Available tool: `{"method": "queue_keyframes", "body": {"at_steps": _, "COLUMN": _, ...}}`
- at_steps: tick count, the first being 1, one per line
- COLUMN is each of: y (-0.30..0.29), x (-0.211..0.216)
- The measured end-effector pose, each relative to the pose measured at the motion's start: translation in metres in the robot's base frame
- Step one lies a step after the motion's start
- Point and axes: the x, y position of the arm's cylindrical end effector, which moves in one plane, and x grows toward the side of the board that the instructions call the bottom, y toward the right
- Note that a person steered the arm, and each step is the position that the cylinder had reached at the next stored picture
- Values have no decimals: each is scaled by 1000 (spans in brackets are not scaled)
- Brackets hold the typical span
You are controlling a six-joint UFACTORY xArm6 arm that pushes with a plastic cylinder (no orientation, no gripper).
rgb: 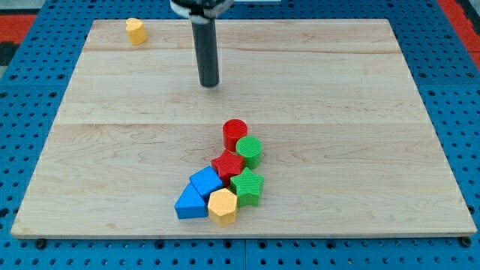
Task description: Move the yellow heart into red star
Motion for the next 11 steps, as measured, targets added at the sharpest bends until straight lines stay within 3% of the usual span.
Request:
{"method": "queue_keyframes", "body": {"at_steps": 2, "y": -63, "x": -141}}
{"method": "queue_keyframes", "body": {"at_steps": 3, "y": -88, "x": -143}}
{"method": "queue_keyframes", "body": {"at_steps": 4, "y": -187, "x": -141}}
{"method": "queue_keyframes", "body": {"at_steps": 5, "y": -193, "x": -122}}
{"method": "queue_keyframes", "body": {"at_steps": 7, "y": -106, "x": -110}}
{"method": "queue_keyframes", "body": {"at_steps": 8, "y": -142, "x": -75}}
{"method": "queue_keyframes", "body": {"at_steps": 11, "y": -154, "x": -84}}
